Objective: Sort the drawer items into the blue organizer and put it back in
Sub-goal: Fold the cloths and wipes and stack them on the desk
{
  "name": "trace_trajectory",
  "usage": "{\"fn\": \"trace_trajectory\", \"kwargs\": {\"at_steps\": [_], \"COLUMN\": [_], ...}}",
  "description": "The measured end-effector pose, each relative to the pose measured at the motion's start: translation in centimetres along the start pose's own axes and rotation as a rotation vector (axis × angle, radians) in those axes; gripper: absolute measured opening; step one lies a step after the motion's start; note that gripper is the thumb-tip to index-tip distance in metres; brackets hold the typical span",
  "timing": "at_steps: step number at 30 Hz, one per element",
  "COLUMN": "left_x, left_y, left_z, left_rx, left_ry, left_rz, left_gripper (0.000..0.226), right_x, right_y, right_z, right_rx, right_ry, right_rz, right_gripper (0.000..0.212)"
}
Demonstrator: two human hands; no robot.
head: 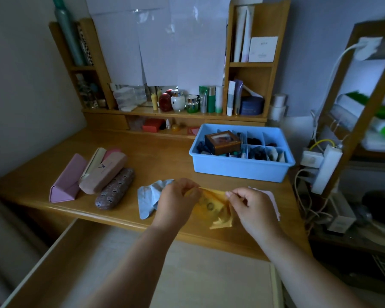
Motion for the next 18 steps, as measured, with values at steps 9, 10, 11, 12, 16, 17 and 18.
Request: {"fn": "trace_trajectory", "kwargs": {"at_steps": [9, 10, 11, 12, 16, 17, 18], "left_x": [-0.6, -0.5, -0.3, -0.3, -0.1, -0.1, -0.1], "left_y": [0.3, 0.2, 0.1, -0.1, -0.6, -0.7, -0.9], "left_z": [2.4, 2.7, 3.0, 3.3, 3.7, 3.7, 3.7], "left_rx": [0.272, 0.268, 0.256, 0.242, 0.222, 0.219, 0.208], "left_ry": [-0.119, -0.097, -0.077, -0.063, 0.039, 0.076, 0.102], "left_rz": [-0.079, -0.055, -0.026, 0.008, 0.153, 0.172, 0.178], "left_gripper": [0.012, 0.008, 0.005, 0.004, 0.005, 0.006, 0.006], "right_x": [0.2, 0.1, 0.0, 0.0, -0.4, -0.6, -0.7], "right_y": [-1.3, -1.3, -1.3, -1.4, -2.1, -2.3, -2.5], "right_z": [3.0, 3.3, 3.5, 3.6, 3.8, 3.7, 3.6], "right_rx": [0.170, 0.239, 0.305, 0.349, 0.297, 0.291, 0.297], "right_ry": [-0.215, -0.237, -0.249, -0.256, -0.212, -0.179, -0.155], "right_rz": [-0.107, -0.110, -0.109, -0.111, -0.131, -0.133, -0.139], "right_gripper": [0.035, 0.031, 0.025, 0.018, 0.017, 0.021, 0.023]}}
Point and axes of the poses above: each hand's wrist, its own y-axis away from the middle knuckle, its own z-axis out of the back of the hand, x = y × z, the point moved 1 cm from there along -y, towards the middle knuckle, and after that the axes turned 9 degrees about z, right-handed, at the moved point
